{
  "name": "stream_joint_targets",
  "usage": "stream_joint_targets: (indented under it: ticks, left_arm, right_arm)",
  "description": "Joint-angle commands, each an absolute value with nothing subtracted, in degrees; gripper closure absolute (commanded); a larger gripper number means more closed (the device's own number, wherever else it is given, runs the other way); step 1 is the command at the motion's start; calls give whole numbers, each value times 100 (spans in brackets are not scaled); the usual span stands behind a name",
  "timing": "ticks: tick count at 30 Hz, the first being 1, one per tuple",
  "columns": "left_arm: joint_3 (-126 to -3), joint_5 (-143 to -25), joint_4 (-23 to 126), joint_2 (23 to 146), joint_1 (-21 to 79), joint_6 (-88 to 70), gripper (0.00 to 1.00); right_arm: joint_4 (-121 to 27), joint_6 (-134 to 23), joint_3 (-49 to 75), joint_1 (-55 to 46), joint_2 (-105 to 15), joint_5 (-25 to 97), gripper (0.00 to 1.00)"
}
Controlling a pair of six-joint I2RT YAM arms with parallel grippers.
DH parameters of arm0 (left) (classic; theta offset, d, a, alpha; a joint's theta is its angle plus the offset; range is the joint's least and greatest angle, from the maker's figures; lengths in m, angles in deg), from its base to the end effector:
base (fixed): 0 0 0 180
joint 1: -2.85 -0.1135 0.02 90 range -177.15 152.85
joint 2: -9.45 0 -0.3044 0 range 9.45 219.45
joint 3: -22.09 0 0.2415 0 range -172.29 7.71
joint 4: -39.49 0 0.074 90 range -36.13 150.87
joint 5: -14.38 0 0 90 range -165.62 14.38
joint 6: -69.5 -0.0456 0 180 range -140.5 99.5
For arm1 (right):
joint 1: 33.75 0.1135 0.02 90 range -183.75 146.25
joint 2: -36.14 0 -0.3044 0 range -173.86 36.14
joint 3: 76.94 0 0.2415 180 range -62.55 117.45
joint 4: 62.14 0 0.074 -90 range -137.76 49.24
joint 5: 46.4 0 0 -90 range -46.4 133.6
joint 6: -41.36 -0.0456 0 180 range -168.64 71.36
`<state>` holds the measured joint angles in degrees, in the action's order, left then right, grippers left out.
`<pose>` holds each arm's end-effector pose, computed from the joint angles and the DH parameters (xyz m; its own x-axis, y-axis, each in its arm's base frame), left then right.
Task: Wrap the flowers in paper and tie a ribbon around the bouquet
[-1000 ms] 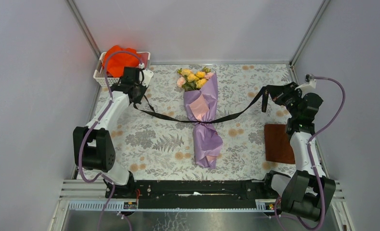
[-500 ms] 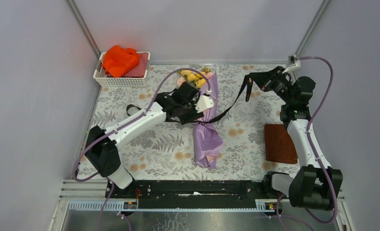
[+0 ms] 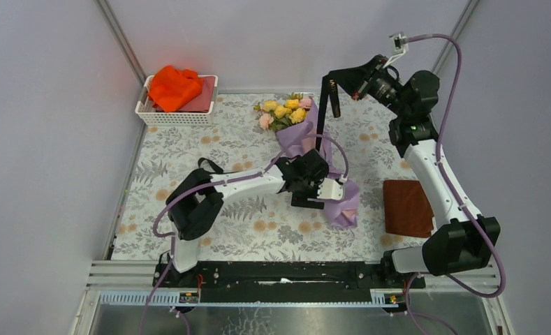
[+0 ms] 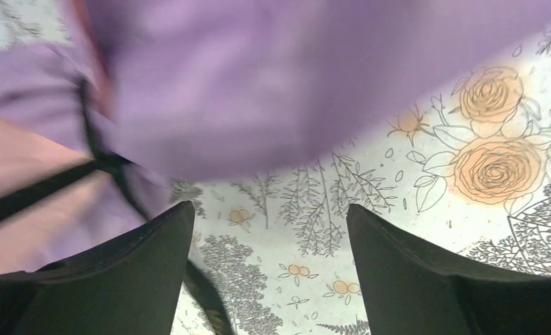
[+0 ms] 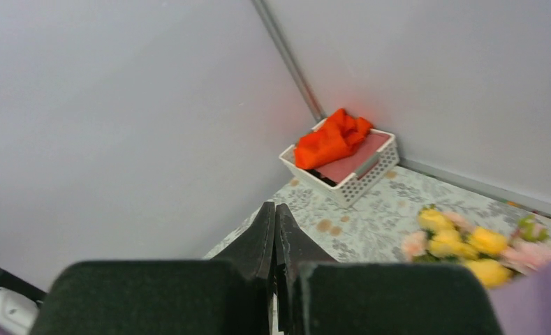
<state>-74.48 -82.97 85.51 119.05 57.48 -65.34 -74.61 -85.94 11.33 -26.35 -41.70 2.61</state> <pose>0.2376 -0.3448 0.2436 0.2451 0.8629 -0.4420 0.9505 -0.1241 0.2848 0.2870 0.0674 0.4970 -0.1151 0.4463 -0.8874 -0.7878 0.5032 0.3552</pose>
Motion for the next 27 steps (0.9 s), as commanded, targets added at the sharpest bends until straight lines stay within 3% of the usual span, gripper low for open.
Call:
stream_joint_targets:
  ticks: [1, 7, 11, 14, 19, 24, 27]
  left_arm:
    - [-6882, -8084, 7712, 12054, 5929, -7141, 14]
    - [-6418, -7987, 7763, 12174, 6041, -7157, 21]
    - [-6182, -8094, 8102, 11534, 5982, -7151, 23]
    - [-6341, -8903, 8786, 10902, 5505, -7058, 24]
    - [-7203, -10834, 9266, 10493, 3810, -6488, 26]
    - [-8290, -11140, 8416, 10854, 3326, -4549, 10]
    - [-9125, -11427, 8272, 11396, 3326, -3855, 5]
  right_arm:
    - [-7438, -8380, 1927, -2099, -4408, 444, 100]
    - [-7372, -8338, 2189, -1821, -4560, 588, 100]
    - [-7300, -8318, 2024, -1792, -4541, 612, 100]
    - [-7281, -8289, 1832, -1775, -4457, 598, 100]
    - [-7402, -8379, 1566, -1727, -4358, 550, 100]
    - [-7536, -8405, 1387, -1491, -4383, 512, 100]
    - [-7617, -8464, 1322, -1400, -4393, 492, 100]
